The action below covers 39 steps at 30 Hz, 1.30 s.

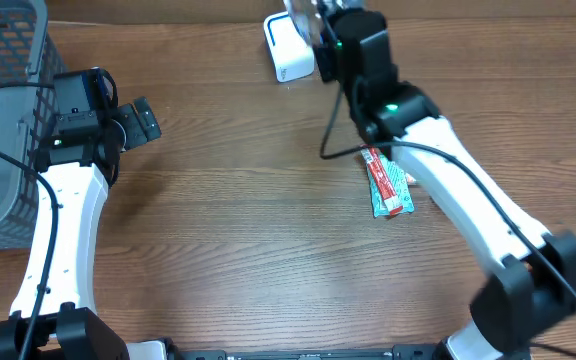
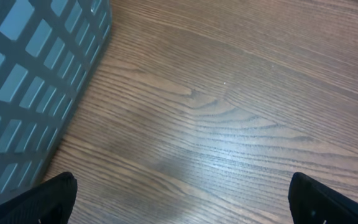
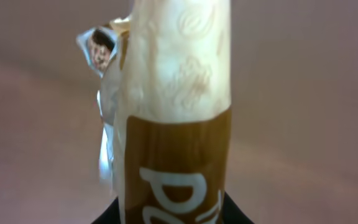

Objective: Scan the item barcode
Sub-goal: 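Carry the bag right and lower it onto the table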

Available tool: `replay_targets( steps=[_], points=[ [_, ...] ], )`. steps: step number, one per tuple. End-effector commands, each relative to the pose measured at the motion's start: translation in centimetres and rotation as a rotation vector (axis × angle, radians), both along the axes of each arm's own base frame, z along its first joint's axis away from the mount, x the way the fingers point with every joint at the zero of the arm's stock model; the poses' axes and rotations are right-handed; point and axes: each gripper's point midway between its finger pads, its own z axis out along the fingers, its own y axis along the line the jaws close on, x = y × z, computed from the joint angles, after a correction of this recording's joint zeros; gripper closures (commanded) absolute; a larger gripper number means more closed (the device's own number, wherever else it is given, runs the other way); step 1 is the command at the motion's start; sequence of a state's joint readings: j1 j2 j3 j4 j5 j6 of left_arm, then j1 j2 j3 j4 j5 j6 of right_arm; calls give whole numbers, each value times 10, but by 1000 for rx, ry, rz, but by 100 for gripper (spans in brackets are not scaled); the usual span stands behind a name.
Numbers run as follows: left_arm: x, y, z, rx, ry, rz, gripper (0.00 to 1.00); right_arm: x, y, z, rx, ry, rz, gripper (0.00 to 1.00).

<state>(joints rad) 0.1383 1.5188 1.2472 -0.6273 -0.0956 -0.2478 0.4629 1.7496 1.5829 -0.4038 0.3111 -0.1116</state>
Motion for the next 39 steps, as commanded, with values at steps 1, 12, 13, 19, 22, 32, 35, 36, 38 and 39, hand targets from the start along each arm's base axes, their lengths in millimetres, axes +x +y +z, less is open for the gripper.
replay_targets(
  steps=[1, 12, 13, 19, 22, 32, 35, 36, 38, 39],
  points=[
    [2, 2, 5, 10, -14, 8, 0, -34, 1, -26, 120, 214, 32, 96],
    [2, 2, 5, 10, -14, 8, 0, -161, -43, -123, -163, 845, 249, 96],
    [2, 2, 5, 10, -14, 8, 0, -162, -44, -125, -172, 851, 256, 96],
    [2, 2, 5, 10, -14, 8, 0, -179, -50, -148, -277, 900, 382, 96],
    [2, 2, 5, 10, -14, 8, 0, -188, -54, -163, -328, 924, 445, 96],
    [2, 2, 5, 10, -14, 8, 0, -169, -62, -178, -392, 841, 402, 68],
    [2, 2, 5, 10, -14, 8, 0, -161, -65, -177, -415, 813, 379, 30],
    [2, 2, 5, 10, -14, 8, 0, -159, -65, -176, -418, 805, 375, 19],
    [2, 2, 5, 10, -14, 8, 0, -157, -64, -176, -417, 796, 374, 10],
    [2, 2, 5, 10, -14, 9, 0, -156, -64, -176, -416, 792, 374, 0]
  ],
)
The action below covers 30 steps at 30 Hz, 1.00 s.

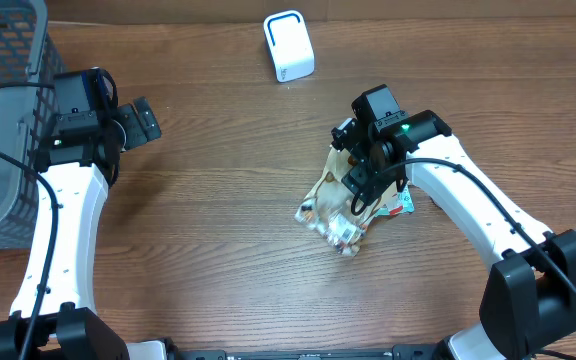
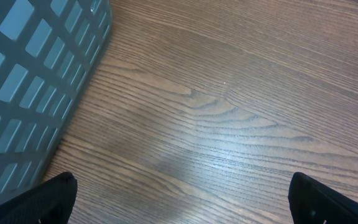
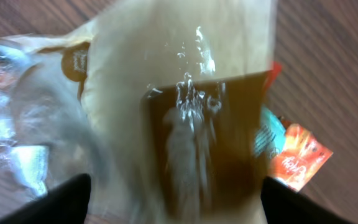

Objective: Scan the item barcode
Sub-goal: 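Carry the bag right and lower it onto the table, then open the right gripper to release the bag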

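A tan and brown snack bag [image 1: 330, 208] lies on the table right of centre. In the right wrist view the snack bag [image 3: 185, 106] fills the frame, blurred. My right gripper [image 1: 360, 178] hangs just above the bag's far end, open; its fingers [image 3: 64, 200] stand wide to either side of the bag without gripping it. The white barcode scanner [image 1: 288, 46] stands at the back edge. My left gripper [image 1: 140, 120] is open over bare wood at the left, with nothing between its fingers [image 2: 48, 198].
A red and teal packet [image 1: 400, 204] lies beside the bag, partly under my right arm; the same packet [image 3: 294, 152] shows in the right wrist view. A grey mesh basket stands at the far left, close to my left arm.
My right gripper was shut on the snack bag, up at the scanner. Now it is open near the table's middle, and the bag lies on the wood beside the red packet. The left arm is unmoved.
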Available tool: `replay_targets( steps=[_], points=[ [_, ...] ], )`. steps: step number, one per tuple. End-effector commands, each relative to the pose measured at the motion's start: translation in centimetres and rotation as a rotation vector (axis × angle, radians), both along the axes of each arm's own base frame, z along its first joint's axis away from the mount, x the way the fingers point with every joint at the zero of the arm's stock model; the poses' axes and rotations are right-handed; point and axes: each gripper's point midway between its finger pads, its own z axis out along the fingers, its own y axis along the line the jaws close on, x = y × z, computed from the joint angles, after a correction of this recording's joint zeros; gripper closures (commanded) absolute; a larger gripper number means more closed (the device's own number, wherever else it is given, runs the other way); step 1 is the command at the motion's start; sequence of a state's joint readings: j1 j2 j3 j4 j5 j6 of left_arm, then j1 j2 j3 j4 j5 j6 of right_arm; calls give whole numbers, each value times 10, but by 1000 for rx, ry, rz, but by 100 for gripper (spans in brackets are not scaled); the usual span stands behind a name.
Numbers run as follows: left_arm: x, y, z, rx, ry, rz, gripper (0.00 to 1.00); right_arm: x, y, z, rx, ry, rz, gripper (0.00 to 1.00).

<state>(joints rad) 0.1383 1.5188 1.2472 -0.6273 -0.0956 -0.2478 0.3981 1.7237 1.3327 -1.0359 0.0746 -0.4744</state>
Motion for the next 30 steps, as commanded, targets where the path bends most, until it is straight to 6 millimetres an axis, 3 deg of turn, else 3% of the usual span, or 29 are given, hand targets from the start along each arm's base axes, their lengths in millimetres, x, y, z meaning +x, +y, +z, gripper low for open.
replay_targets(
  steps=[1, 10, 30],
  points=[
    [2, 2, 5, 10, -14, 8, 0, 4, -3, 3, -12, -30, 0, 0],
    [2, 2, 5, 10, -14, 8, 0, 27, 7, 10, 75, -119, -169, 0],
    [2, 2, 5, 10, -14, 8, 0, 27, 7, 10, 75, -119, -168, 0]
  ],
)
